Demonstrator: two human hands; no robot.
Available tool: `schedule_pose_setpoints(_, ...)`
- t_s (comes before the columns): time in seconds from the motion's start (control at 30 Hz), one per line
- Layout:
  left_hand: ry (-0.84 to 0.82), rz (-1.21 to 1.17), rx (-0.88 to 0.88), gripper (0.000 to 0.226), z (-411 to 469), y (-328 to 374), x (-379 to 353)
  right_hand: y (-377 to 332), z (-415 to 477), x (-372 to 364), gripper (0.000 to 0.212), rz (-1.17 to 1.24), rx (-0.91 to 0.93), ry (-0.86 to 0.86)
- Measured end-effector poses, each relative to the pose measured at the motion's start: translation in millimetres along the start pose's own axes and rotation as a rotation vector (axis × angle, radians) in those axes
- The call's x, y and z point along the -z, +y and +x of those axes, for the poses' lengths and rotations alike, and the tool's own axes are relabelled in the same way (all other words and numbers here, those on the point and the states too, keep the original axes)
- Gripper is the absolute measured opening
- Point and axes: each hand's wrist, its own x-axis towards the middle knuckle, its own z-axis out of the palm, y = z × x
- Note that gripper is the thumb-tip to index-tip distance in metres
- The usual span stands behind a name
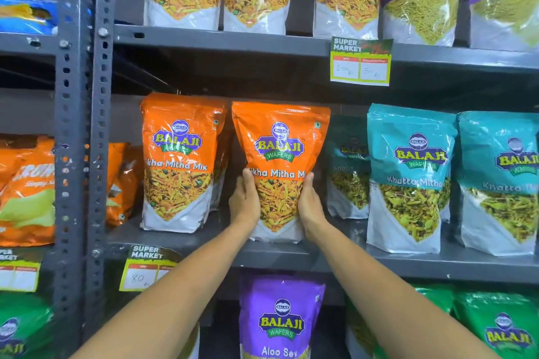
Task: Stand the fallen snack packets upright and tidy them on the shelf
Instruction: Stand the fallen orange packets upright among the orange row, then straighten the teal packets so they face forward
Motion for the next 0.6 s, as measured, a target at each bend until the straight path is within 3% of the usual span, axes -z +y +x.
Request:
schedule_pose_setpoints(0.1,0.118,0.075,-0.089,0.057,-2.9,-0.8,10.4,-0.8,-2.3,9.4,0.065,-0.181,0.068,0.054)
schedule_pose_setpoints(0.2,0.372,0.282,-0.364,0.028,-12.9,-3.3,26.0,-1.3,-15.1,32.7,0.021,-0.405,0.322,0.217)
schedule_pose_setpoints(0.3,0.260,0.334,-0.639,0.010,-34.4,-4.2,21.7,1.6,-37.5,72.7,0.012,-0.576,0.465,0.365)
schedule_pose_setpoints(0.47,0.081,0.365,-0.884,0.015,-68.5,13.3,-28.1,2.0,-59.6,173.0,0.015,-0.643,0.572,0.738)
schedule_pose_setpoints(0.53,0.049,0.386,-0.894,0.023,-78.4,21.7,-56.0,4.5,-57.0,207.2,0.030,-0.587,0.517,0.797)
schedule_pose_setpoints(0.6,-0.051,0.363,-0.786,0.041,-89.2,30.6,-88.1,11.9,-49.3,235.2,0.044,-0.563,0.430,0.726)
